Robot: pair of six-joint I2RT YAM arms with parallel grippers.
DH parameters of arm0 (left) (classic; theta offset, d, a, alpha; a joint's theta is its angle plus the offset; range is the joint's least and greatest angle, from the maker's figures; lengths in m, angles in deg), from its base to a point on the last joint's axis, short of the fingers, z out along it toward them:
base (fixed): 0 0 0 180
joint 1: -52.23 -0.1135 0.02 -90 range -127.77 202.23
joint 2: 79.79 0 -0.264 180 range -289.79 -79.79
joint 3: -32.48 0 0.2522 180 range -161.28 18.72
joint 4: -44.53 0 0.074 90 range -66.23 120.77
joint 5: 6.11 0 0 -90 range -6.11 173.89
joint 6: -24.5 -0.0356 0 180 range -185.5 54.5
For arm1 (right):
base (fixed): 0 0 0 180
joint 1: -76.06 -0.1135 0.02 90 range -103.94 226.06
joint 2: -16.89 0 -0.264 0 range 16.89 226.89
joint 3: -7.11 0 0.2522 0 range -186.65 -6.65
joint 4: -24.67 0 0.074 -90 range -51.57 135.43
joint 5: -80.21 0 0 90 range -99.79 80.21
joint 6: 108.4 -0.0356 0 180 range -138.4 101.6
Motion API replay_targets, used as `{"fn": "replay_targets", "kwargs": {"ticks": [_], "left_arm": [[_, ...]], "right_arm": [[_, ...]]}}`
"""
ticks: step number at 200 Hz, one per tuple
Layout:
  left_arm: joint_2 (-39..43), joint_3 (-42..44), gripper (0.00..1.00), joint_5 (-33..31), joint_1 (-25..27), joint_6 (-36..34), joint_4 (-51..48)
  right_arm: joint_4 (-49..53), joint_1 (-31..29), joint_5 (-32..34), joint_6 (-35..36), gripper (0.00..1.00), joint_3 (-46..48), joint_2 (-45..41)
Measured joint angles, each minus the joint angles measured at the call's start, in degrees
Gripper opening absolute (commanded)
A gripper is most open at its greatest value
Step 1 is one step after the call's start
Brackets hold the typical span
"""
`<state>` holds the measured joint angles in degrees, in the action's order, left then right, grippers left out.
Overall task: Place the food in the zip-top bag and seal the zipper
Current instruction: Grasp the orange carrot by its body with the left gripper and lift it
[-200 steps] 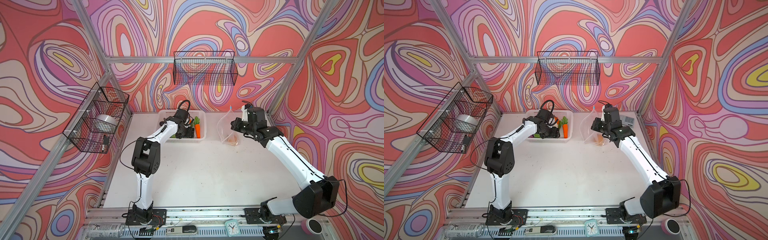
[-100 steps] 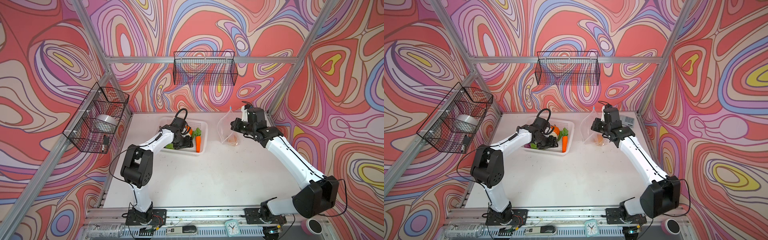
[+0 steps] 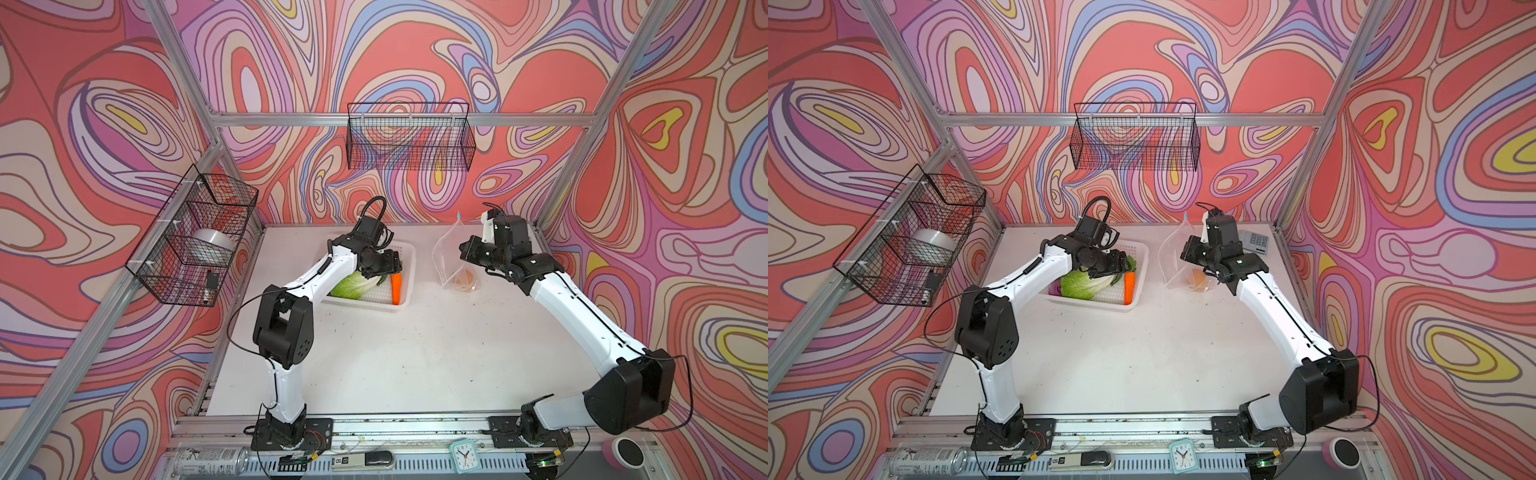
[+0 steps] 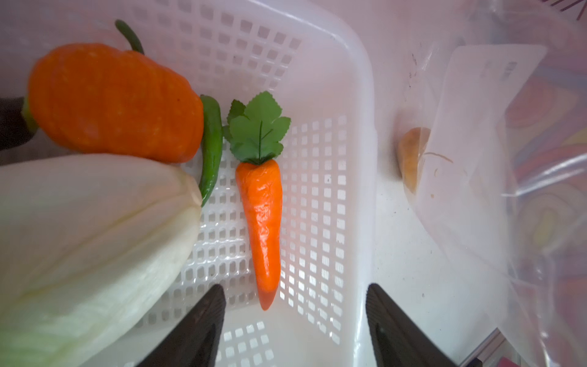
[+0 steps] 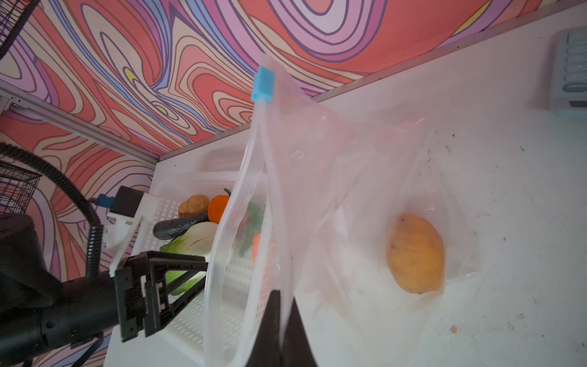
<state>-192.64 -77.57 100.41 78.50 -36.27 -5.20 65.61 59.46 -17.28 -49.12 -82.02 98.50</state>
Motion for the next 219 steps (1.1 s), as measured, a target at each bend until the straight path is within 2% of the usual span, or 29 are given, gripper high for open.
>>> {"fn": "replay_targets", "kwargs": {"ticks": [59,80,134,181,219], "left_arm": [[-11.2,-6.5,0.65,-5.1,2.7,0.1,-2.0],[-12.2,-6.5,0.59,-6.4,3.0,-0.1,-2.4],[-15.1,-7.0,0.52,-7.5,3.1,-0.1,-2.3],[-16.1,-7.1,0.34,-7.6,3.1,-0.3,-2.4],[-16.0,-7.1,0.28,-7.5,3.2,-0.5,-2.4]], "right_arm": [[0.0,0.0,0.0,-0.1,0.00,1.2,-0.3],[0.1,0.0,0.0,-0.2,0.00,1.5,-0.5],[-0.1,0.0,0.0,-0.4,0.00,1.5,-0.5],[-0.1,0.0,0.0,-0.5,0.00,1.5,-1.2],[-0.1,0.0,0.0,-0.5,0.00,1.5,-1.7]]}}
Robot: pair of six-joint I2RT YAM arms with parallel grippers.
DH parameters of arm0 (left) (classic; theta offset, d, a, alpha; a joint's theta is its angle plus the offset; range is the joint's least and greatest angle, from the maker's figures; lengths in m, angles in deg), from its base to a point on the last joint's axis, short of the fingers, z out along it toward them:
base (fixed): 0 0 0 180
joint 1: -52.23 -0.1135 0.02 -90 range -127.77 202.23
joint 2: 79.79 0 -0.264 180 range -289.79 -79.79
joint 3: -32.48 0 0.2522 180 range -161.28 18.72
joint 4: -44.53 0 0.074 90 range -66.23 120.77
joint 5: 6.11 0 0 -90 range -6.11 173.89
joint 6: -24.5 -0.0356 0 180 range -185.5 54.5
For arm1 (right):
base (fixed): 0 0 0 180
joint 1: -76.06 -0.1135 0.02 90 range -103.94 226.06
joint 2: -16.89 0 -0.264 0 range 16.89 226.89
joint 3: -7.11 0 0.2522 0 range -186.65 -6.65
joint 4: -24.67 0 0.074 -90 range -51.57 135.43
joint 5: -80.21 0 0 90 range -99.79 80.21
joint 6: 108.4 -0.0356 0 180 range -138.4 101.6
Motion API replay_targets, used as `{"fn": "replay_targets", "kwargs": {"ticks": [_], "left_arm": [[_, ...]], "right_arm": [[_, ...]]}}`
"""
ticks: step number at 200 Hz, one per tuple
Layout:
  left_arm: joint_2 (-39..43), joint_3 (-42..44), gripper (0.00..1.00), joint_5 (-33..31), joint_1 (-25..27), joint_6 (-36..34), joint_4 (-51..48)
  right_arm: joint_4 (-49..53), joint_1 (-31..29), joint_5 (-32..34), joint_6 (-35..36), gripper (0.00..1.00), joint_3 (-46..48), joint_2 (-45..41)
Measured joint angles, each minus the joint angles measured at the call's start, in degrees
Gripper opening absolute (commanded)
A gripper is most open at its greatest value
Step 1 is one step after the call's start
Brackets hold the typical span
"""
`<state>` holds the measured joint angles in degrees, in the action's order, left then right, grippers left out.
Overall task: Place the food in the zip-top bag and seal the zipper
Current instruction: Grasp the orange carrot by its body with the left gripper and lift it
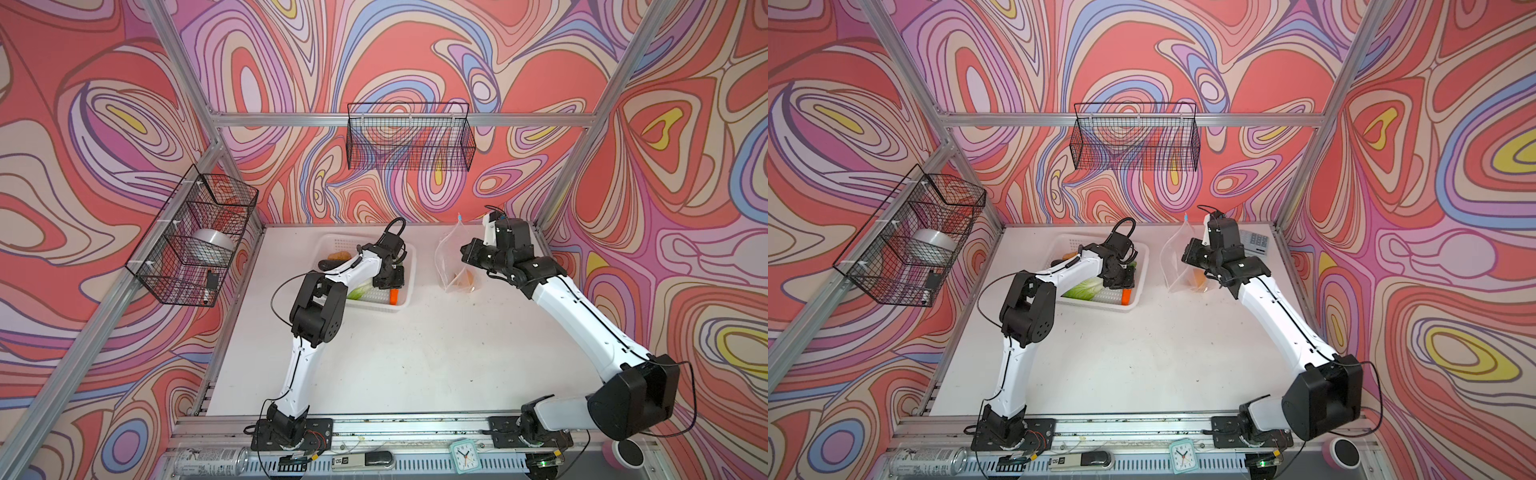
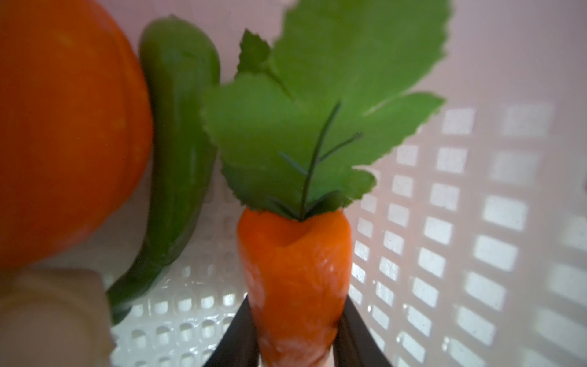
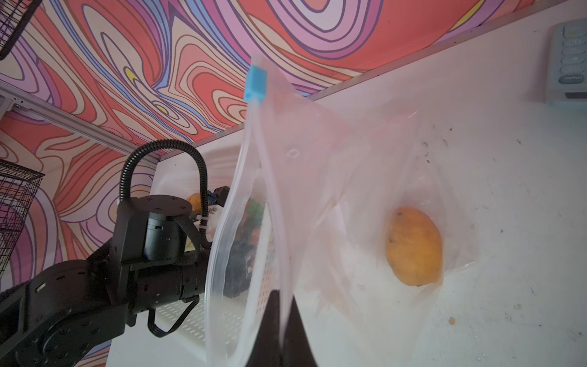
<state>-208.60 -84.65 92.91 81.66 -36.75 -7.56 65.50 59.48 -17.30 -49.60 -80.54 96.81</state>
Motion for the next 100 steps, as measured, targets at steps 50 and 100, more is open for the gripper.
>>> {"fn": "replay_targets", "kwargs": {"ticks": [50,100], "left_arm": [[6.9,1.5,0.28,0.0,0.0,-0.1,0.0],[21.7,4.0,0.29,-1.2,0.0,-1.1,1.4]], "right_arm": [[0.2,0.0,0.0,0.0,0.00,0.0,0.0],[0.3,0.0,0.0,-0.1,0.00,0.0,0.0]]}}
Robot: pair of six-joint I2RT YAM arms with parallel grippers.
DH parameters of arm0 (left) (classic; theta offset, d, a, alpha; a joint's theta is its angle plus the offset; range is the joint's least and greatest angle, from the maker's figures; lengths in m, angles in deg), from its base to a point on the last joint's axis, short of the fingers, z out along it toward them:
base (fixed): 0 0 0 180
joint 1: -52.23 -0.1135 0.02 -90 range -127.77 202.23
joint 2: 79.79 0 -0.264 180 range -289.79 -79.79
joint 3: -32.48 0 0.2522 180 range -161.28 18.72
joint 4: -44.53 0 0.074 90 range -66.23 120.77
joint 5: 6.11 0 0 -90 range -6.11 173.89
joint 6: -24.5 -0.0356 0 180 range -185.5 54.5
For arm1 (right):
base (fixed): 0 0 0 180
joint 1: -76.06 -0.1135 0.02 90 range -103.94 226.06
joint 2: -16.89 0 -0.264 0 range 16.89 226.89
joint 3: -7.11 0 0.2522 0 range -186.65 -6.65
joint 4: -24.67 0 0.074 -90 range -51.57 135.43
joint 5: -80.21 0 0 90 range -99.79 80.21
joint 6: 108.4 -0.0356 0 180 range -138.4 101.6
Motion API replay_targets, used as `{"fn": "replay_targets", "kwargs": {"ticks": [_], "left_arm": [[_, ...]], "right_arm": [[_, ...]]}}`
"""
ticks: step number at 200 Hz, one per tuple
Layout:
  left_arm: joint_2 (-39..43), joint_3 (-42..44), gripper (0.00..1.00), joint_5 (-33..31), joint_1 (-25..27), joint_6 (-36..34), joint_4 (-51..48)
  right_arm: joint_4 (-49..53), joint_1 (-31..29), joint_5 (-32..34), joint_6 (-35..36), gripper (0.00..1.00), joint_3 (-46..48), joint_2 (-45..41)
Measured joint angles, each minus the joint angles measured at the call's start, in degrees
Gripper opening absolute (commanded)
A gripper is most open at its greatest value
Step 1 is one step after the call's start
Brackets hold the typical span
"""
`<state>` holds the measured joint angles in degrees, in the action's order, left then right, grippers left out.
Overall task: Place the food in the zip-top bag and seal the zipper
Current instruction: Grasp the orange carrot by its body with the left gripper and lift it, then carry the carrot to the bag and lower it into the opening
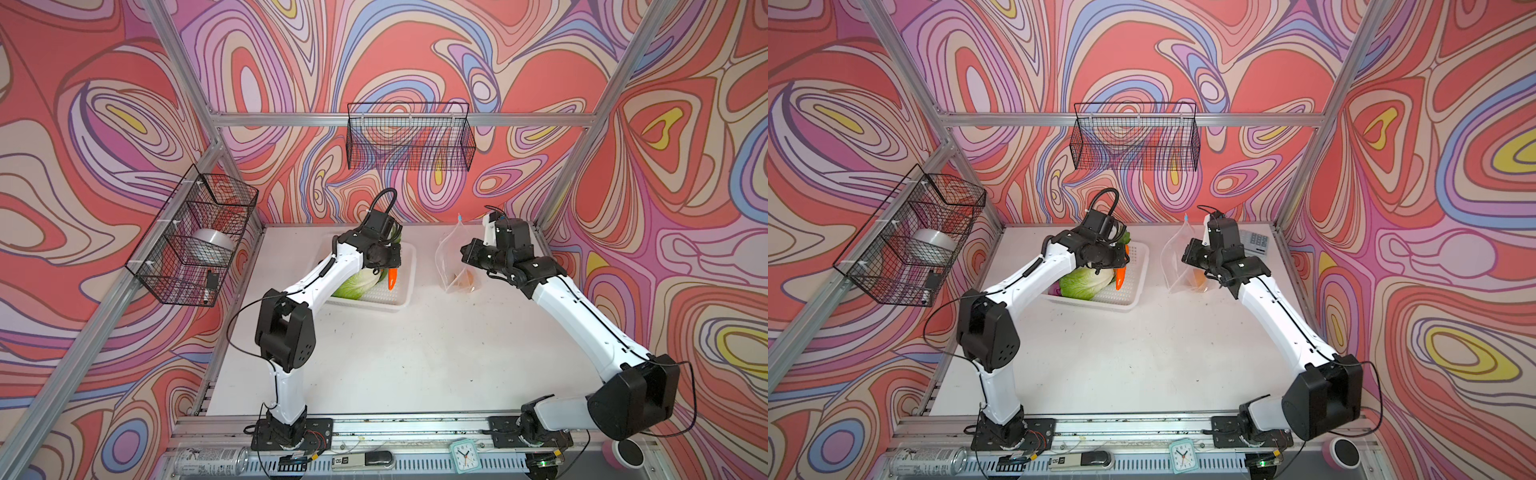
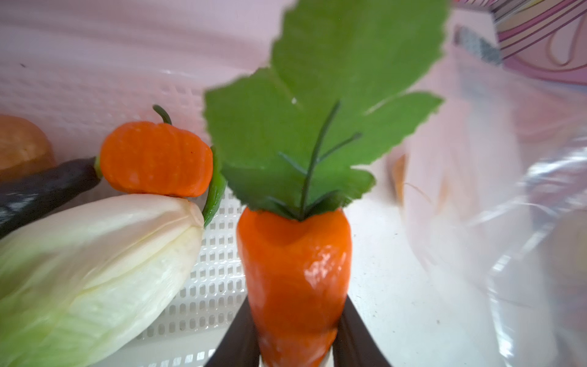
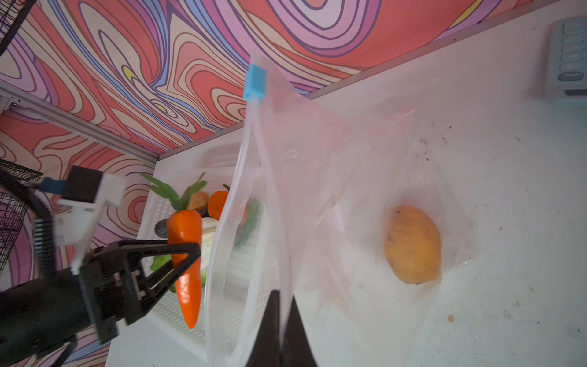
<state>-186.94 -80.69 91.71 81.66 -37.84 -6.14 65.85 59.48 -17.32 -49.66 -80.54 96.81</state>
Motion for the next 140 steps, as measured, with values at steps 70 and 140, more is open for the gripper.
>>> {"fn": "replay_targets", "kwargs": {"ticks": [70,140], "left_arm": [[12.1,9.2,0.29,11.9,1.0,7.1,13.9],[11.4,14.3,0.29,14.1,7.8,16.7,35.3]], "right_arm": [[-0.9,0.0,-1.4,-1.0,0.00,0.0,0.0],[-2.3,0.0,-3.8,-2.8,0.00,0.8,0.1]]}}
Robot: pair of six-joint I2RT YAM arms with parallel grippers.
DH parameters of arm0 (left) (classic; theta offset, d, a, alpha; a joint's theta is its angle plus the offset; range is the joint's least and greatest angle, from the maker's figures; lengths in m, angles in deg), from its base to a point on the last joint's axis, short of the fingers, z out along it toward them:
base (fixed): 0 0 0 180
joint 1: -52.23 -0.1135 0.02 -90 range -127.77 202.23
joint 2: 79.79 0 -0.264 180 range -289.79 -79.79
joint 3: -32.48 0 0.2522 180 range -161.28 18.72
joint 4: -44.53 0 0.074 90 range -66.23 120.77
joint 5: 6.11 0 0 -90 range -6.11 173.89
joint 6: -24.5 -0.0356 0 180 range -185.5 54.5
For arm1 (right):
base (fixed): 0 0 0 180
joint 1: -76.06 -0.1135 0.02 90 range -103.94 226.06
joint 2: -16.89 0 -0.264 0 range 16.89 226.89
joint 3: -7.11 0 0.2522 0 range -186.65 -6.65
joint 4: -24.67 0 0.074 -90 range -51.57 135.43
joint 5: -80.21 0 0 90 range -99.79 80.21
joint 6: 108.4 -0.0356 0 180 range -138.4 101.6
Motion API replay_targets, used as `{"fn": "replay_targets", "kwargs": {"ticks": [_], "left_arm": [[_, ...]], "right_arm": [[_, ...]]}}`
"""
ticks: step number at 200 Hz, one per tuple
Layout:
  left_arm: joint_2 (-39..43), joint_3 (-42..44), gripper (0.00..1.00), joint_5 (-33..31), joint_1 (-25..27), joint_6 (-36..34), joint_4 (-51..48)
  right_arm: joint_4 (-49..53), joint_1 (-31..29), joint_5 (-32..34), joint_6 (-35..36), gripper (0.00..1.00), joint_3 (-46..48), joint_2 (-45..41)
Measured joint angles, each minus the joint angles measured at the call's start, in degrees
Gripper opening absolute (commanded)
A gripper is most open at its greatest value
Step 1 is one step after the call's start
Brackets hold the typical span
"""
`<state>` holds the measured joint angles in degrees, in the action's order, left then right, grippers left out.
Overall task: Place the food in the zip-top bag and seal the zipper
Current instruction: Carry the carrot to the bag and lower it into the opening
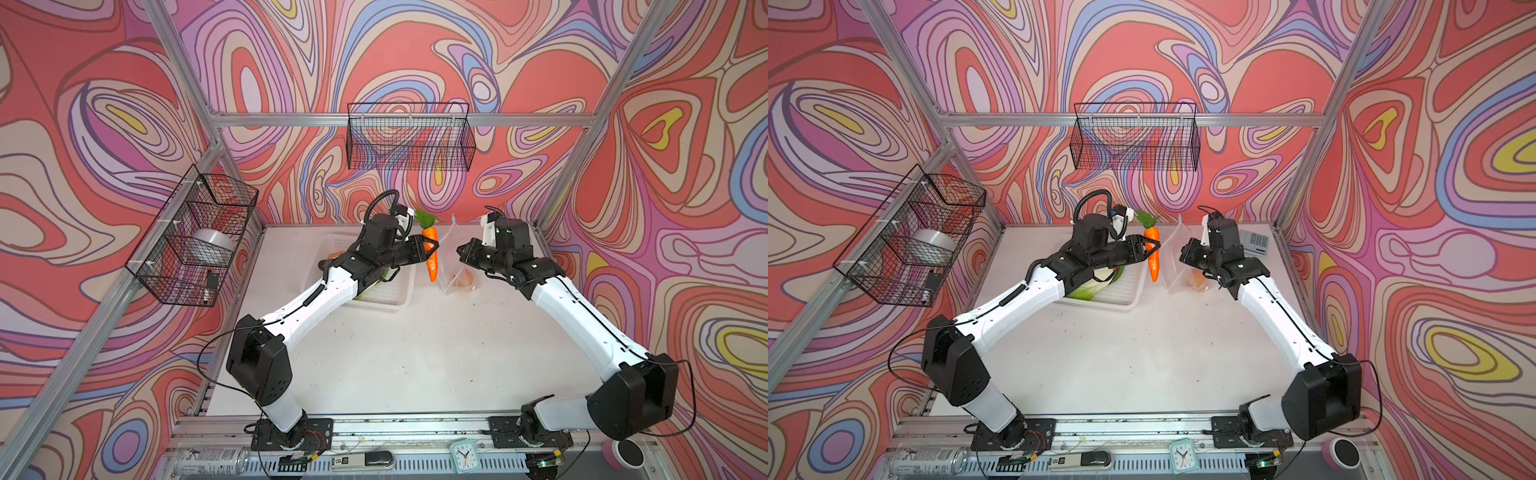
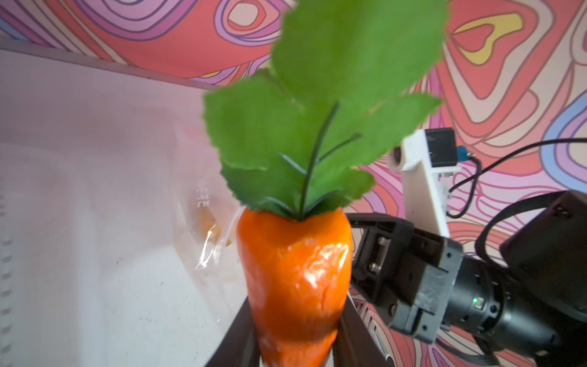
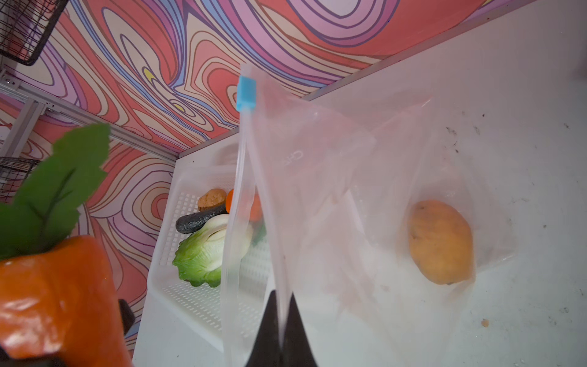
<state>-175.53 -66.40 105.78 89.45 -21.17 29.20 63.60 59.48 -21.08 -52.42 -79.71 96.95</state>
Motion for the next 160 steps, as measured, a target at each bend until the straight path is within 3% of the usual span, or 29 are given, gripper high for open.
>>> {"fn": "replay_targets", "kwargs": {"ticks": [76,160], "left_arm": [[-6.8,-0.3,0.30,-13.1,5.0,-5.7,10.6],[-9.5,0.9,0.31,-15.5,7.1,-11.7,12.0]], "right_arm": [[-1.7,0.0,-2.0,-2.0,0.00,2.2,0.0],[0.0,0.0,-2.4,-3.2,0.00,0.7,-0.2]]}}
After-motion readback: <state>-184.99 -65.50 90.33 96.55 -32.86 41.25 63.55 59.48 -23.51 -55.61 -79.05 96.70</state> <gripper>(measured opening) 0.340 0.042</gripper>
